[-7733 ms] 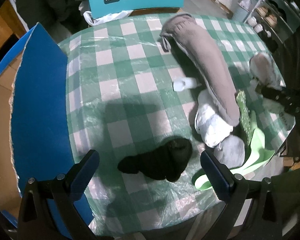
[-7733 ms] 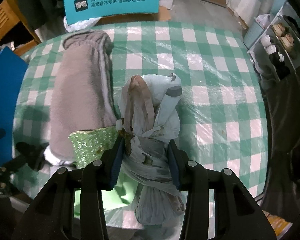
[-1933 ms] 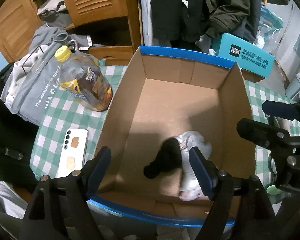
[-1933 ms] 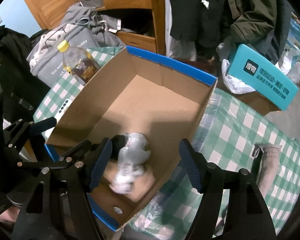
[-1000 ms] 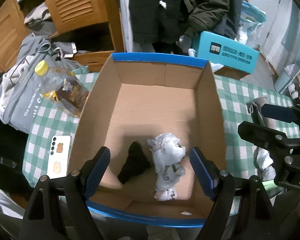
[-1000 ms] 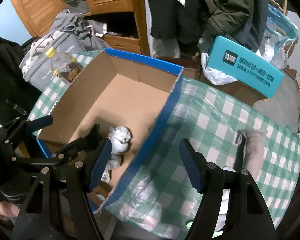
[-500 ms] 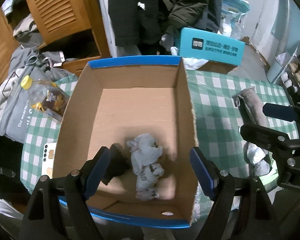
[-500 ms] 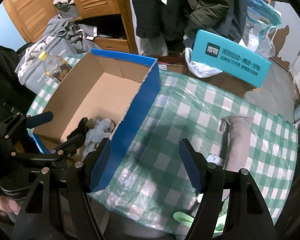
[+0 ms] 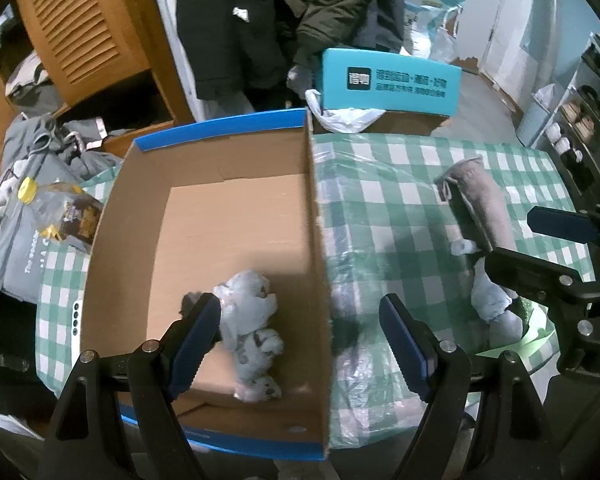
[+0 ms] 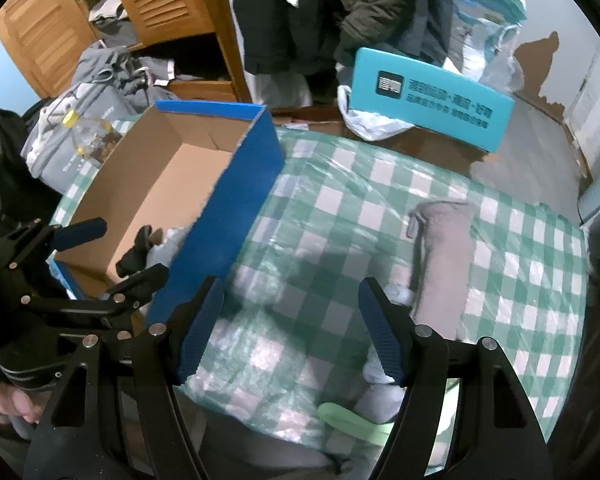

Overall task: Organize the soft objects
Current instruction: 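Move the right tool back toward the green knit sponge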

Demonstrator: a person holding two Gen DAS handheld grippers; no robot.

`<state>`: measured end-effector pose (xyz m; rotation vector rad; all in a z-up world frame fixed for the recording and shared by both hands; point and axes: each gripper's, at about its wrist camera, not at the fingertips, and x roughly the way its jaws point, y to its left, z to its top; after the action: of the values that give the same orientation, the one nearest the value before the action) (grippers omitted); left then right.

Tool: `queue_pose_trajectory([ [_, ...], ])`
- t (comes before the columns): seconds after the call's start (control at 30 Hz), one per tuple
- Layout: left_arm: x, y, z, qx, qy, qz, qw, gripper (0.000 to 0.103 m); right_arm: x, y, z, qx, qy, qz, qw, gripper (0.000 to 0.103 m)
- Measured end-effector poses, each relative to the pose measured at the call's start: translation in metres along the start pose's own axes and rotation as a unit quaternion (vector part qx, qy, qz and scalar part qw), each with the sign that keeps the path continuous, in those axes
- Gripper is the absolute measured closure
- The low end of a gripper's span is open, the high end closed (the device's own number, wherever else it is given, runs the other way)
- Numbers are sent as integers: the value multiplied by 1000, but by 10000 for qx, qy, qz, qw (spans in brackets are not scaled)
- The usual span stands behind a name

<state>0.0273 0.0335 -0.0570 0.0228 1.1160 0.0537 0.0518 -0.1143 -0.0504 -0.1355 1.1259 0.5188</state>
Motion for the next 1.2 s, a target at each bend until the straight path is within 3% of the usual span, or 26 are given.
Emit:
queue_pose_trajectory([
  [1.2, 39, -117, -8, 1054, 591, -393, 9919, 20, -5, -113, -67, 1038, 275, -429, 9933, 32],
])
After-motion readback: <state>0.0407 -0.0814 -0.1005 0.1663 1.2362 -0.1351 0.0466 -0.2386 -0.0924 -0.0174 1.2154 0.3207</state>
